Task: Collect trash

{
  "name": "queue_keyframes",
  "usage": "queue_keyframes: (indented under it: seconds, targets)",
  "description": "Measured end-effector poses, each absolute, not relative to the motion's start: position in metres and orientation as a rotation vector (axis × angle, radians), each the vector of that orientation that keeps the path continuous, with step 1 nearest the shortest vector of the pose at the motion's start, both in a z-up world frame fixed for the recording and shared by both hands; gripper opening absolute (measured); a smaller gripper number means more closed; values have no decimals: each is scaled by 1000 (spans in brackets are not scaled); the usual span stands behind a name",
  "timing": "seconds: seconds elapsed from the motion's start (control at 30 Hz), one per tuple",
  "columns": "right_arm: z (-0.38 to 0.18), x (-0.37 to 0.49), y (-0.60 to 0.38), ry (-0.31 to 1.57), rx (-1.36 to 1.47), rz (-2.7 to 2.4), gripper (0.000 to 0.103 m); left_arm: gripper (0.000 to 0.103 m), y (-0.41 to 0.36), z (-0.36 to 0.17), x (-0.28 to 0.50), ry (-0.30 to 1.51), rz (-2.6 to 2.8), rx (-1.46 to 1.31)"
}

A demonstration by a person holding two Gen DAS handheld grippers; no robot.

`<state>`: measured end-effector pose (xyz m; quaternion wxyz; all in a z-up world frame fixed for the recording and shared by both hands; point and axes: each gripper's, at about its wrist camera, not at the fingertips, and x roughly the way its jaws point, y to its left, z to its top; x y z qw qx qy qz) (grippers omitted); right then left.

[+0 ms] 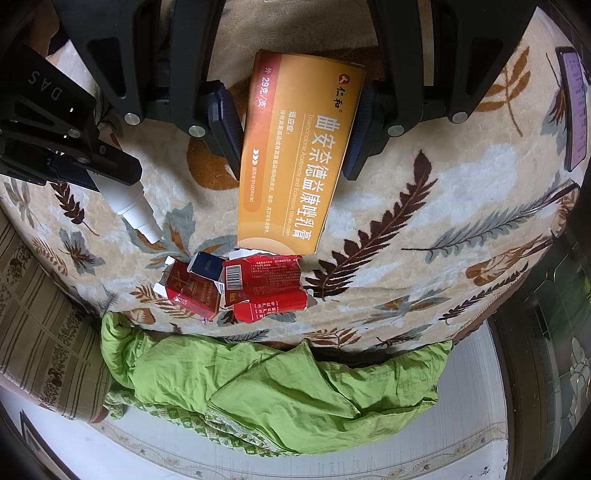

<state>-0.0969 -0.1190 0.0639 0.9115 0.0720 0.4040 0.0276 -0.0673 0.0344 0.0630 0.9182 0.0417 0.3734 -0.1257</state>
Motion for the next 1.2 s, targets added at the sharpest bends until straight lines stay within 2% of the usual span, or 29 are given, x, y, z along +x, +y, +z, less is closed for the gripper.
queue_keyframes:
  seconds: [0.83, 1.2]
  targets:
    - [69, -104, -132, 816, 227, 53, 32, 51, 27, 64, -76, 770, -391, 62]
    - [97, -188, -168, 740, 407, 88, 32, 51, -15, 79, -120, 781, -629, 101]
